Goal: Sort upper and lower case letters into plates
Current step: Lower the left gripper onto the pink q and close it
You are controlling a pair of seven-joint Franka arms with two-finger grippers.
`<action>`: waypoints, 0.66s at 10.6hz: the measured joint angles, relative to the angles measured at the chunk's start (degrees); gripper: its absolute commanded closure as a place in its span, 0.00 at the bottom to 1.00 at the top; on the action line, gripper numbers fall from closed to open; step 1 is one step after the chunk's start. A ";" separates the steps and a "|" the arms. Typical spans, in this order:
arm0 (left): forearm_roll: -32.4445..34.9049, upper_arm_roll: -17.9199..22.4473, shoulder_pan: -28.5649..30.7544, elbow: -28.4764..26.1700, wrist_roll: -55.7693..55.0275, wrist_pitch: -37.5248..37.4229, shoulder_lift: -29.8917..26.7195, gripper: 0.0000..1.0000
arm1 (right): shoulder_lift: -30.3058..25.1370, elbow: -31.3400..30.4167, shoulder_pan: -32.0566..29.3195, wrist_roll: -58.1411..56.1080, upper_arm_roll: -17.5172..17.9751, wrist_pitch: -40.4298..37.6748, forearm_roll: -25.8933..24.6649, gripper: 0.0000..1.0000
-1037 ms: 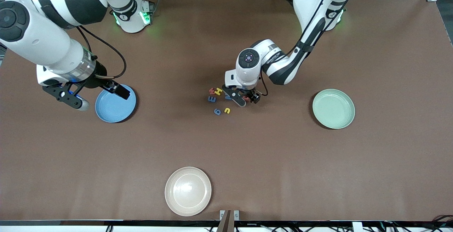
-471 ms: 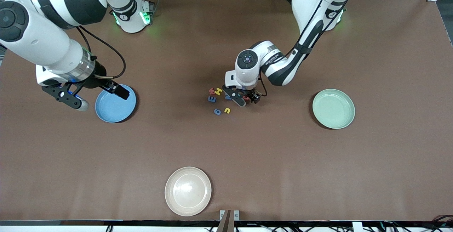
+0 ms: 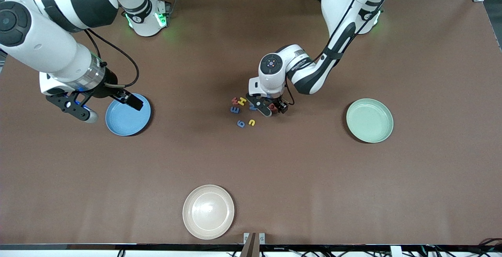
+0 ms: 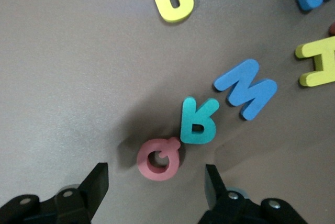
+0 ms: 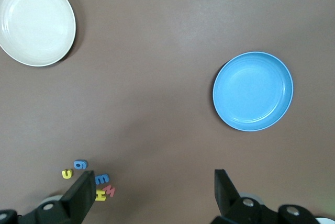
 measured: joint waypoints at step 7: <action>0.48 0.04 -0.08 -0.10 0.00 1.44 1.17 0.27 | 0.70 0.00 2.31 3.51 0.25 2.11 0.26 0.00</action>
